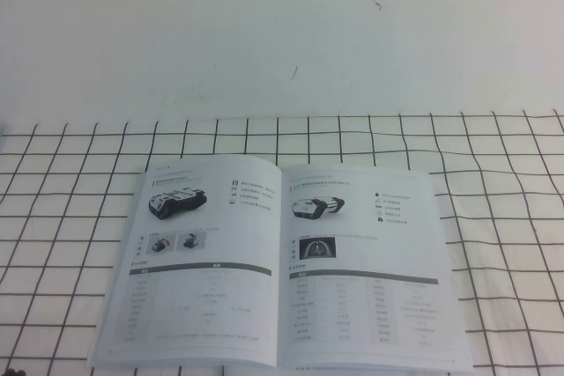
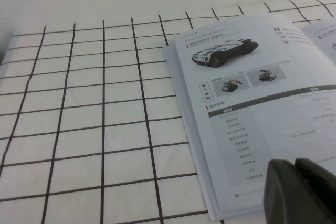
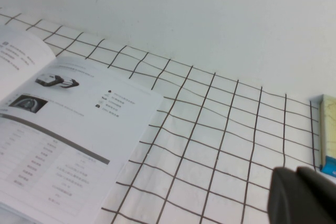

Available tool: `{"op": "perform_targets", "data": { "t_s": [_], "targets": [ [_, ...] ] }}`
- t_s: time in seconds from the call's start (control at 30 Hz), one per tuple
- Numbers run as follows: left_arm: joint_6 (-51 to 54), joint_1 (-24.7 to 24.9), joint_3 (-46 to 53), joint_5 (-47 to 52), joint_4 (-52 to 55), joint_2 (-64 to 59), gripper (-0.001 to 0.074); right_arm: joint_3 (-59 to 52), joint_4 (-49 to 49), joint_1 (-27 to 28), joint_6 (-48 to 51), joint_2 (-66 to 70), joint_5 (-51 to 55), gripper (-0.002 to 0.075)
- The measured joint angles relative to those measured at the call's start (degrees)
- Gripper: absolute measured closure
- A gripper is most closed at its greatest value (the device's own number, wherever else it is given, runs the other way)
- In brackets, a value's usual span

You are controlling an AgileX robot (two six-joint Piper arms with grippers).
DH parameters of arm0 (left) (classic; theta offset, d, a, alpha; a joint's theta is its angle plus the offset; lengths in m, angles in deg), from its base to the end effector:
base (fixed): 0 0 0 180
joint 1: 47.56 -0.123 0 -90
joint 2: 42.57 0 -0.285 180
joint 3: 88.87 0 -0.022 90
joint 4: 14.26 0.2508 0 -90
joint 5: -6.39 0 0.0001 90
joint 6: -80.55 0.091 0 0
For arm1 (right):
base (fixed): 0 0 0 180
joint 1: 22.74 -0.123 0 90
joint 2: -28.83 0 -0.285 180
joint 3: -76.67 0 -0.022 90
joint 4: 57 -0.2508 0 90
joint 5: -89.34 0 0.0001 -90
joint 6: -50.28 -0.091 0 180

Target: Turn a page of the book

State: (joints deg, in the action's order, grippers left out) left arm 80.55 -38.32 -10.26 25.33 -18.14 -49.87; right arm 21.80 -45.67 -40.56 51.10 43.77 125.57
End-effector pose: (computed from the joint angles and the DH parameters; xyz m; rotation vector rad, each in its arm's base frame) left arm 0.0528 -0.0106 0.1757 0.1045 1.8299 -0.1787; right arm 0.0408 0.0020 0.2794 -0.3628 1.8034 -0.0115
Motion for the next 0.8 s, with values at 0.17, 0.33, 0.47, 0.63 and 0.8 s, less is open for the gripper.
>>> {"op": "perform_targets", "data": {
  "t_s": [0.17, 0.33, 0.47, 0.63, 0.8],
  "targets": [
    [0.30, 0.00, 0.00, 0.00, 0.00, 0.00, 0.0736, 0.00, 0.00, 0.00, 0.00, 0.00, 0.00, 0.0728],
    [0.30, 0.00, -0.02, 0.00, 0.12, 0.00, 0.0736, 0.00, 0.00, 0.00, 0.00, 0.00, 0.00, 0.0728],
    [0.30, 0.00, -0.02, 0.00, 0.12, 0.00, 0.0736, 0.00, 0.00, 0.00, 0.00, 0.00, 0.00, 0.0728],
    [0.30, -0.95, -0.02, 0.00, 0.12, 0.00, 0.0736, 0.00, 0.00, 0.00, 0.00, 0.00, 0.00, 0.0728],
    [-0.65, -4.22, -0.02, 0.00, 0.21, 0.00, 0.0736, 0.00, 0.00, 0.00, 0.00, 0.00, 0.00, 0.0728]
  ]
}}
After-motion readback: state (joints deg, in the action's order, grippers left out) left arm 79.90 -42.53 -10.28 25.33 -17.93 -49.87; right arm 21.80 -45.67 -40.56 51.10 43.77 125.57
